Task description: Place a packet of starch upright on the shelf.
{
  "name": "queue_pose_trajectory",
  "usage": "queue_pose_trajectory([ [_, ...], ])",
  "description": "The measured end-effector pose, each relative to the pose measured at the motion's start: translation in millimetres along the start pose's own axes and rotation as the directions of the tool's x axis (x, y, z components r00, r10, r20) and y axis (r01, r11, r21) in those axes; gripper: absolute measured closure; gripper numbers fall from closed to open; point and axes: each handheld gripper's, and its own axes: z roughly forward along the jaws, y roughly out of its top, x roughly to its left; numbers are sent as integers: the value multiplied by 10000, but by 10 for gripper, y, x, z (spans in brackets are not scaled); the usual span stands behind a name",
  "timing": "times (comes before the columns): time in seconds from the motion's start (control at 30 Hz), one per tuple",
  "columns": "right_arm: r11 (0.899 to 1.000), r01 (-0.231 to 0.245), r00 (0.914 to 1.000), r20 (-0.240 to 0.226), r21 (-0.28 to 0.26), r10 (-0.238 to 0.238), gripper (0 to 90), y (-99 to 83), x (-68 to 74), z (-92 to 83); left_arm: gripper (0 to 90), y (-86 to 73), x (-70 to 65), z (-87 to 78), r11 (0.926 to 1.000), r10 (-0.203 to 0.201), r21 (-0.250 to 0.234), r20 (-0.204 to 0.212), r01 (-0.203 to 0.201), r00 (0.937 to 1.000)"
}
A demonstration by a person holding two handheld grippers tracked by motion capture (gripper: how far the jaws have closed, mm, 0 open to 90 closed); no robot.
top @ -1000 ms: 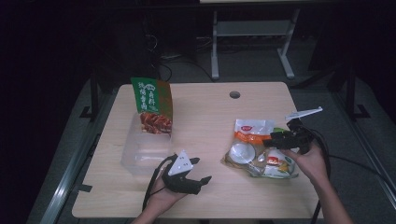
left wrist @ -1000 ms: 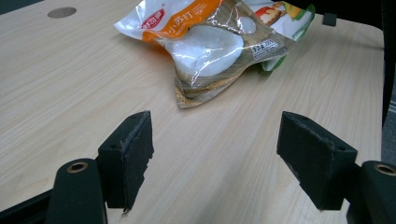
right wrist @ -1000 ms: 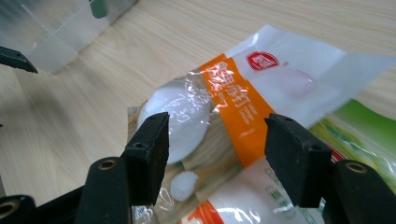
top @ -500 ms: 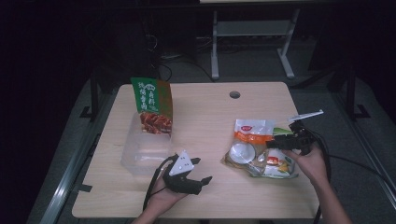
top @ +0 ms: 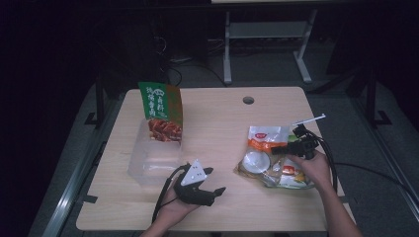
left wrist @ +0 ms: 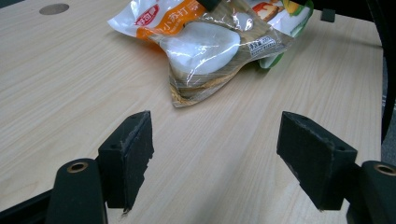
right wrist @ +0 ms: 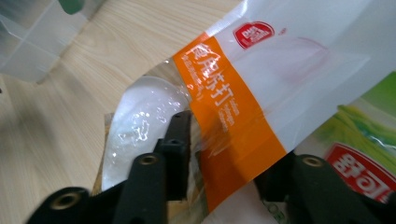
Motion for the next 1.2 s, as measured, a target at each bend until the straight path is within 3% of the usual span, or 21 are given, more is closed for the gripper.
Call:
queue_pose_trajectory([
  [0.1, 9998, -139, 9993, -351, -126, 134, 762, -1, 4, 4, 265, 1, 6, 1, 10000, 18, 7, 22, -18, 10000],
  [0.23, 9996, 286, 9987, -423, -47, -288, 889, -5, 55, 2, 270, 8, -5, -1, 9999, -28, -116, -55, 27, 10000],
  [0.37, 9958, 898, 9948, -458, -190, -906, 895, 3, 187, -19, 270, 13, -7, 11, 9999, -81, -117, -45, 80, 10000],
  [0.57, 9819, 1757, 9812, -685, -703, -1805, 896, 3, 401, -104, 270, 34, 7, 45, 9997, -242, -104, 107, 243, 9997],
  [0.7, 9632, 2475, 9640, -728, -1046, -2557, 896, -17, 553, -174, 271, 64, 11, 111, 9993, -369, -47, 237, 370, 9990],
  [0.73, 9551, 2741, 9563, -731, -1127, -2831, 896, -22, 593, -186, 273, 70, 11, 122, 9992, -399, -27, 282, 400, 9988],
  [0.93, 9243, 3547, 9274, -730, -1411, -3670, 896, -66, 748, -231, 278, 132, 47, 225, 9988, -481, 67, 300, 479, 9984],
  [1.0, 9065, 3917, 9108, -731, -1579, -4063, 896, -98, 793, -240, 278, 162, 77, 272, 9984, -559, 36, 286, 558, 9980],
  [1.13, 8865, 4302, 8906, -803, -1706, -4476, 896, -144, 828, -257, 295, 201, 148, 393, 9975, -710, -6, 316, 710, 9970],
  [1.2, 8808, 4376, 8855, -835, -1809, -4571, 896, -163, 835, -258, 338, 196, 207, 482, 9942, -1064, 231, 523, 1053, 9930],
])
